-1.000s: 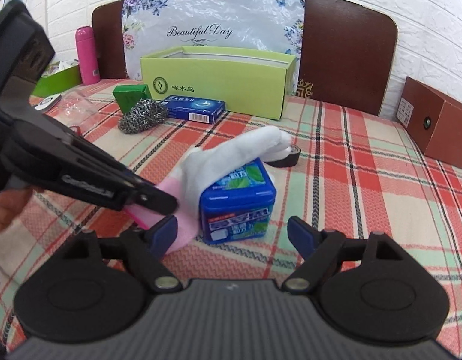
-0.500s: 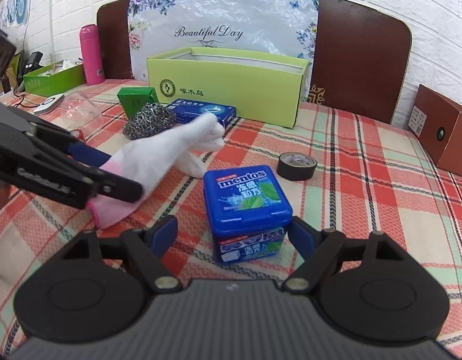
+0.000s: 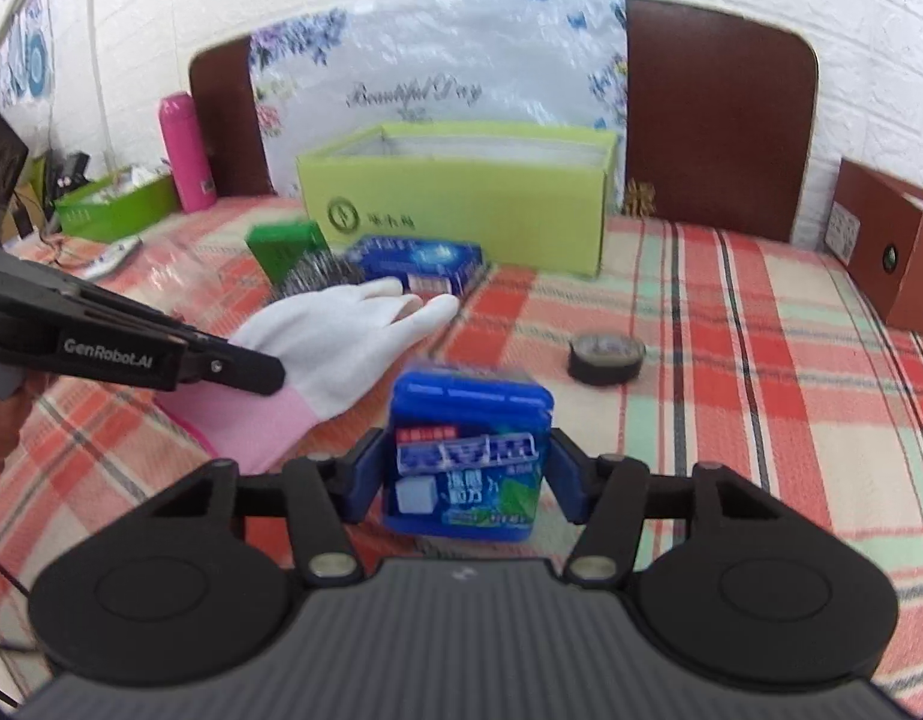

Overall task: Organize objects
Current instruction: 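Lift the glove with the left tool while the right tool lifts the blue mentos tin, then lower the glove with the left tool while the right tool lowers the mentos tin into the lime-green box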

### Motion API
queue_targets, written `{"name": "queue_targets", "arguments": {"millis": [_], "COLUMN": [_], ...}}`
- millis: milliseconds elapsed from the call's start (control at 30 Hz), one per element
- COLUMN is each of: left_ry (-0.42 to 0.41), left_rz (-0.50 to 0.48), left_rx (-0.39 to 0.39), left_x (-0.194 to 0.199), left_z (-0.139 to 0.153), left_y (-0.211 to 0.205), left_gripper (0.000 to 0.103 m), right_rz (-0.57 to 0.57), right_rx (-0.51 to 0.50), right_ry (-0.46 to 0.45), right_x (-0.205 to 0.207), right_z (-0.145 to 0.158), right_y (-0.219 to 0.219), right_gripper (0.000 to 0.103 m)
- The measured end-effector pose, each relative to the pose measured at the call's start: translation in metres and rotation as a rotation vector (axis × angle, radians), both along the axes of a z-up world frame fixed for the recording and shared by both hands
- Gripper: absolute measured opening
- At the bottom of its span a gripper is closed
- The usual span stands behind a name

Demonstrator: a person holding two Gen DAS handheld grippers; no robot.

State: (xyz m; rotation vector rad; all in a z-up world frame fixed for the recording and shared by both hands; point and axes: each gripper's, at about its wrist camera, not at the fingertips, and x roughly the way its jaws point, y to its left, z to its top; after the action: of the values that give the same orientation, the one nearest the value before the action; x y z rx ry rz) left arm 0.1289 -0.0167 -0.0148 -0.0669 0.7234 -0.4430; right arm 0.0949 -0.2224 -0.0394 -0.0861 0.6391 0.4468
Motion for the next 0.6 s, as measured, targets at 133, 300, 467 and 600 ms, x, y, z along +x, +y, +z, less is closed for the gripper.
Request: {"name": "queue_targets", "arguments": {"millis": [133, 300, 467, 600], "left_ry": [-0.113, -0.219, -0.258, -0.247], "left_rz": [0.001, 0.030, 0.064, 0.095], "left_rx": [-0.024, -0.034, -0.041, -0.037], "left_x": [-0.001, 0.013, 0.049, 0.086], "left_z": [0.046, 0.093, 0.125, 0.131], "left_y": [0.003, 0.007, 0.007, 0.003], "left_gripper": [0.006, 0.006, 0.006, 0.006], "right_rz": [0.013, 0.033, 0.026, -0.004], "right_rx": [0.033, 0.038, 0.022, 0.007], "right_ry": [-0.065, -0.127, -0.196, -0.235], "right_x": [0.010, 0.035, 0.065, 0.098], "right_z": [0.033, 0.068, 0.098, 0.110], "right_y": [0.004, 0.010, 0.023, 0.032], "right_gripper": [0.055, 0.054, 0.054, 0.054]}}
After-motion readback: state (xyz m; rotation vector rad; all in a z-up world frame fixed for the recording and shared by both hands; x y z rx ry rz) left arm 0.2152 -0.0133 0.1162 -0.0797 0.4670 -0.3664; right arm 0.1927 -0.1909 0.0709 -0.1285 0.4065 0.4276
